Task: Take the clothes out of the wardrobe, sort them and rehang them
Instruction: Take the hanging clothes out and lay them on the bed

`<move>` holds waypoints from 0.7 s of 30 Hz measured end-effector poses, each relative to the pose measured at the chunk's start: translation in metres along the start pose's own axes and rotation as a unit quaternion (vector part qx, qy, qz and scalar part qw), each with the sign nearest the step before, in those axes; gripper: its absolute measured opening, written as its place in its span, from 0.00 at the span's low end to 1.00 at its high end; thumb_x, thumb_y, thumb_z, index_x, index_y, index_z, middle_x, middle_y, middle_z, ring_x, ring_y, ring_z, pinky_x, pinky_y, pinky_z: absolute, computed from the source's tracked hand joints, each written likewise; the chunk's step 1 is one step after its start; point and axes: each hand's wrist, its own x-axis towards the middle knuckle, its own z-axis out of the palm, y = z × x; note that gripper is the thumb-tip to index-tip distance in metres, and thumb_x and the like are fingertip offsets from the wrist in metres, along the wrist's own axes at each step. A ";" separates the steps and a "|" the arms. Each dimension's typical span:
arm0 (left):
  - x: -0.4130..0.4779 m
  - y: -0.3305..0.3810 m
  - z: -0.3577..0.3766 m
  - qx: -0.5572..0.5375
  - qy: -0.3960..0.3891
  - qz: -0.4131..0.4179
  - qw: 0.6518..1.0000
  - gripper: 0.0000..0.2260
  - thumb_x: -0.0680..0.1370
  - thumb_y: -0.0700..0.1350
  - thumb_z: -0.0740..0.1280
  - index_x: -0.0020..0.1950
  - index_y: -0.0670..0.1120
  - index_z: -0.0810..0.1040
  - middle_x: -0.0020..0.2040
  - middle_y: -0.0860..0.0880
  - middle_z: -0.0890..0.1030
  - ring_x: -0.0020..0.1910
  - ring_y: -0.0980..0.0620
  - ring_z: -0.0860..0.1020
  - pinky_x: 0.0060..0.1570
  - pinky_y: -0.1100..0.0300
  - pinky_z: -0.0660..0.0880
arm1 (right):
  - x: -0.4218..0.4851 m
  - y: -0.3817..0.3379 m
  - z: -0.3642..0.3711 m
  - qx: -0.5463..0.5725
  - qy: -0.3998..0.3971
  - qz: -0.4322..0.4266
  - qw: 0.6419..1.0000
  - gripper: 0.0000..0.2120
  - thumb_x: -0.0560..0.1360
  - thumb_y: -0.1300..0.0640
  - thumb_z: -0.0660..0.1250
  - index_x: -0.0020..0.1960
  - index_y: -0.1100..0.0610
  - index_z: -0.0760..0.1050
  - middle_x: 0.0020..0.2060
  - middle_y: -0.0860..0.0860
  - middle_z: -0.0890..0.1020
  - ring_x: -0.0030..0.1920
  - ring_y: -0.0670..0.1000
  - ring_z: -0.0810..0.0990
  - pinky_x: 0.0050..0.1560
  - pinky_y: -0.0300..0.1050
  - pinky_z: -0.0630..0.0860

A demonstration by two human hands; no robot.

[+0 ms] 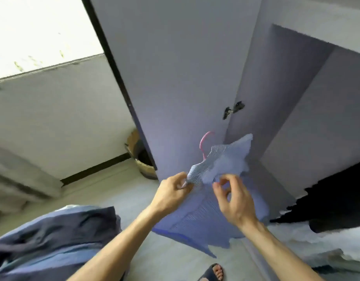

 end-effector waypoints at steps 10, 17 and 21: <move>-0.218 -0.128 -0.070 -0.158 0.211 -0.151 0.953 0.07 0.70 0.49 0.65 0.45 0.54 0.81 0.33 0.59 0.75 0.33 0.61 0.71 0.37 0.64 0.67 | -0.016 -0.108 0.132 -0.062 -0.323 -0.261 0.908 0.23 0.79 0.35 0.53 0.57 0.49 0.77 0.52 0.47 0.80 0.52 0.53 0.79 0.53 0.47 0.74; -0.354 -0.172 -0.068 -0.185 0.381 -0.269 0.865 0.11 0.70 0.54 0.71 0.51 0.59 0.76 0.37 0.56 0.77 0.32 0.59 0.72 0.41 0.62 0.72 | -0.086 -0.196 0.206 -0.039 -0.350 -0.403 0.845 0.17 0.79 0.41 0.59 0.51 0.53 0.77 0.45 0.49 0.78 0.44 0.55 0.75 0.44 0.48 0.71; -0.414 -0.180 -0.056 -0.155 0.448 -0.321 0.820 0.07 0.75 0.56 0.73 0.51 0.60 0.79 0.39 0.56 0.78 0.34 0.62 0.73 0.42 0.66 0.71 | -0.122 -0.240 0.230 -0.012 -0.396 -0.463 0.793 0.14 0.80 0.41 0.59 0.52 0.50 0.76 0.45 0.49 0.79 0.44 0.55 0.76 0.44 0.46 0.70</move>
